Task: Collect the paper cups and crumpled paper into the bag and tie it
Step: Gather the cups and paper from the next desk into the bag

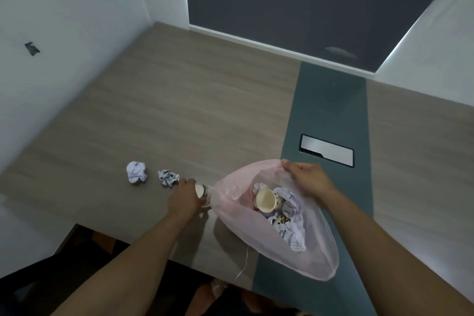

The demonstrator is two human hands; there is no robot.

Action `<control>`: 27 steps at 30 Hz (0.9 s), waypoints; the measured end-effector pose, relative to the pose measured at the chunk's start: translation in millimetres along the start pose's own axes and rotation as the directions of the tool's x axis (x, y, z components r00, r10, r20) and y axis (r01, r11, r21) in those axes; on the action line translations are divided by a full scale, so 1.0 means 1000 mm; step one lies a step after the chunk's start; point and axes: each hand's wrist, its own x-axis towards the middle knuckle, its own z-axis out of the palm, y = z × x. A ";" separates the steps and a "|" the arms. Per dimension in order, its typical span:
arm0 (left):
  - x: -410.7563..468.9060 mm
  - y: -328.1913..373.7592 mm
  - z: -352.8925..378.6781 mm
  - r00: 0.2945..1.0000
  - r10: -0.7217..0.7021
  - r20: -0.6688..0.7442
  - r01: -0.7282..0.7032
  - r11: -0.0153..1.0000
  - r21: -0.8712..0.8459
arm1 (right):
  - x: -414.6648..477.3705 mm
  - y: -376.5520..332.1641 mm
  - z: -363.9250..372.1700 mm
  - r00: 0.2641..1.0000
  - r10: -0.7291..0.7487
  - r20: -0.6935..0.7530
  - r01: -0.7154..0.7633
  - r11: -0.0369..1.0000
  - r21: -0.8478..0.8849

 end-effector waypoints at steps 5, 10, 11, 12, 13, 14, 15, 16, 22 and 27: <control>-0.008 0.050 -0.073 0.983 -0.074 -0.166 -0.076 0.662 -0.745 | 0.008 -0.008 0.012 1.000 0.019 -0.003 -0.019 0.999 0.038; -0.038 0.093 -0.138 0.878 0.461 0.128 0.070 0.140 -0.988 | 0.011 -0.025 0.023 1.000 0.000 0.019 -0.002 0.993 0.119; -0.042 0.096 -0.136 0.811 0.542 0.221 0.128 0.204 -0.971 | 0.011 -0.028 0.024 1.000 0.001 0.025 -0.005 0.990 0.143; -0.047 0.101 -0.134 0.744 0.590 0.313 0.151 0.308 -0.939 | 0.011 -0.032 0.025 1.000 -0.001 0.030 -0.005 0.985 0.170; -0.049 0.104 -0.127 0.703 0.591 0.395 0.128 0.441 -0.889 | 0.011 -0.035 0.025 0.999 -0.006 0.040 -0.001 0.983 0.185; -0.052 0.109 -0.119 0.688 0.565 0.455 0.077 0.567 -0.820 | 0.010 -0.039 0.026 0.999 -0.011 0.046 0.002 0.982 0.190; -0.053 0.112 -0.109 0.694 0.526 0.492 0.005 0.680 -0.733 | 0.012 -0.040 0.027 0.999 -0.014 0.045 0.006 0.983 0.184; -0.056 0.117 -0.099 0.721 0.477 0.503 -0.075 0.776 -0.627 | 0.012 -0.042 0.028 0.999 -0.012 0.038 0.004 0.983 0.182; -0.056 0.121 -0.039 0.811 0.345 0.472 -0.307 0.938 -0.159 | 0.017 -0.046 0.029 1.000 0.020 0.024 -0.024 0.984 0.176; -0.035 0.092 -0.015 0.886 0.156 0.436 -0.245 0.957 0.155 | 0.024 -0.046 0.026 0.999 0.040 -0.006 -0.038 0.985 0.169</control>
